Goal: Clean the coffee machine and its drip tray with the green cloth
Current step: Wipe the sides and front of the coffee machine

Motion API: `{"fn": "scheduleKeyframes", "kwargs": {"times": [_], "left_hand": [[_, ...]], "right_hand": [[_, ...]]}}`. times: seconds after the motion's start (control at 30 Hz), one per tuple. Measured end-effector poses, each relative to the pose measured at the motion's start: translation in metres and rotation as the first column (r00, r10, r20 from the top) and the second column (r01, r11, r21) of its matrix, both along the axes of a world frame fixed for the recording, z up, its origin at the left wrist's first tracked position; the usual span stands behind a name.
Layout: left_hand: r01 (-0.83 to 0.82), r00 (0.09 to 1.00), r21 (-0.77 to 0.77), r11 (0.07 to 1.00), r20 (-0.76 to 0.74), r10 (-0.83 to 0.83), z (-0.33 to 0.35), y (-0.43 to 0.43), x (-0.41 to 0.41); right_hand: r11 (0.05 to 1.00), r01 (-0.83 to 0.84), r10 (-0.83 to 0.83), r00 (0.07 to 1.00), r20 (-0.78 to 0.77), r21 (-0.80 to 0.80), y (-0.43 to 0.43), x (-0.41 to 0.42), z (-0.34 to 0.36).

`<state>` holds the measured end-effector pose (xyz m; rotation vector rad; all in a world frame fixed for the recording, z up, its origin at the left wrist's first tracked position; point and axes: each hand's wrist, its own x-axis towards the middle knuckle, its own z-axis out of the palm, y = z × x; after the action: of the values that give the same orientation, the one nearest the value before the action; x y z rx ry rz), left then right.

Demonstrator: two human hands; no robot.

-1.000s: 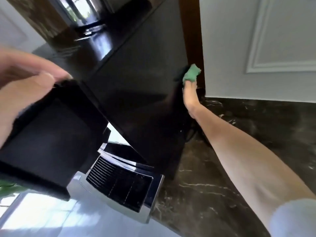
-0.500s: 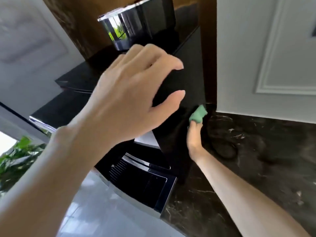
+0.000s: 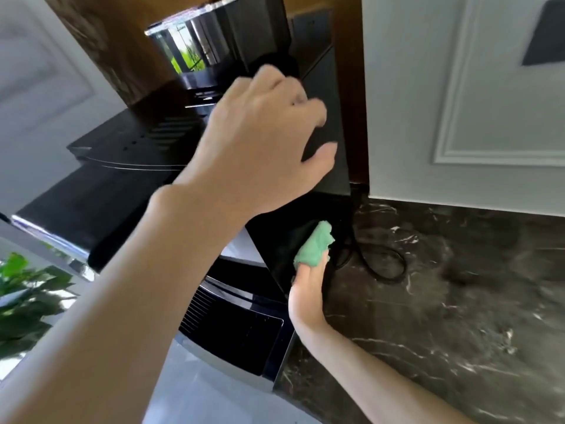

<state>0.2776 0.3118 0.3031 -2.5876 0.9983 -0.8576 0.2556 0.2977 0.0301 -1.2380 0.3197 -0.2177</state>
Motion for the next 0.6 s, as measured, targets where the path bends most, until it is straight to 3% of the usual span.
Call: {"fn": "scheduleKeyframes", "kwargs": {"times": [0.1,0.23,0.37,0.43,0.6], "left_hand": [[0.017,1.000,-0.010,1.000,-0.013,-0.017,0.006,0.000,0.005],[0.043,0.998,0.096,0.994,-0.054,-0.038,-0.010,0.001,0.016],[0.124,0.977,-0.052,0.991,-0.171,-0.131,-0.007,0.001,0.018],[0.132,0.956,-0.149,0.980,-0.242,-0.165,-0.006,0.000,0.013],[0.088,0.939,-0.183,0.979,-0.314,-0.143,0.000,-0.004,0.007]], "right_hand": [[0.998,0.056,-0.055,0.998,-0.033,0.040,-0.031,0.062,-0.024],[0.999,0.016,-0.011,0.992,-0.128,0.035,-0.091,0.192,-0.090],[0.998,-0.006,0.021,0.976,-0.218,0.069,-0.145,0.310,-0.168],[0.998,-0.020,0.034,0.968,-0.249,0.058,-0.149,0.301,-0.148],[0.997,-0.018,0.033,0.980,-0.194,0.076,-0.122,0.230,-0.118]]}}
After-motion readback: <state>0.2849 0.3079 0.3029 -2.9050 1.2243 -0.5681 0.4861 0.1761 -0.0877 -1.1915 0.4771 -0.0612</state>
